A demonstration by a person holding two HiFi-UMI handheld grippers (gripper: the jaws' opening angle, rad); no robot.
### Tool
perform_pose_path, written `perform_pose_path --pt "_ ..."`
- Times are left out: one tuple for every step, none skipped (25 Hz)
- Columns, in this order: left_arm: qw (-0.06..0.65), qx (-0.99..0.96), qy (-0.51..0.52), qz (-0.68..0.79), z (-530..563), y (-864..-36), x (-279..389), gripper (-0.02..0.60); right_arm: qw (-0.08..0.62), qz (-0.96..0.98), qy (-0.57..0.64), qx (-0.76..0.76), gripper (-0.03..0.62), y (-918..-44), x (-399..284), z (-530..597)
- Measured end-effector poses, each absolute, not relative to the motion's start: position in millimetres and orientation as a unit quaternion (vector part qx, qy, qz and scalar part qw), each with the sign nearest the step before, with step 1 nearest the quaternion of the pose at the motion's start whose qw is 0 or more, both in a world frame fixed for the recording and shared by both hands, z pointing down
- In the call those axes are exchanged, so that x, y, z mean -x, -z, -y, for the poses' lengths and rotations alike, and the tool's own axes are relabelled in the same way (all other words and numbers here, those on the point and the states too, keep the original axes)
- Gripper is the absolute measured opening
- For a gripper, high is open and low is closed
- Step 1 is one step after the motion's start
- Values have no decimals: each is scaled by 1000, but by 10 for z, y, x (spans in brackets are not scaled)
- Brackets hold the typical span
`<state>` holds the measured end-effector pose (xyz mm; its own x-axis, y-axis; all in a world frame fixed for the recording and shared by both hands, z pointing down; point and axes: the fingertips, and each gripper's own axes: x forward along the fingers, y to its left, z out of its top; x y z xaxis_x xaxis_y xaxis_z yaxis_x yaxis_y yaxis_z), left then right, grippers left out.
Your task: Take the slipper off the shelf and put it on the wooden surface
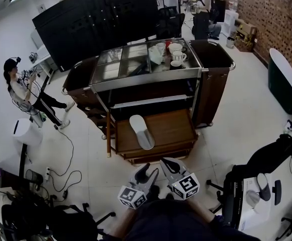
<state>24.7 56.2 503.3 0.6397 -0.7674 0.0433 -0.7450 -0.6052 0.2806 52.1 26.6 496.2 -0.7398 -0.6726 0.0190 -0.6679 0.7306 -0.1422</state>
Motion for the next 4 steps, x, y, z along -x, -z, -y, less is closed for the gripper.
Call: perform_pose_path --pt "138 -895 40 423 -556 -5010 -245 187 16 -930 70 361 0 -4958 -519 -264" --pt "138 -894 39 424 -551 -4997 -241 187 16 -930 70 361 0 -4962 -515 -263" --pt "138 -894 38 424 -547 -4991 -235 187 16 -930 71 361 0 -4970 -510 -262" --pt "138 -894 37 424 -543 -4988 -229 187 15 -929 72 361 0 -4979 -505 -262"
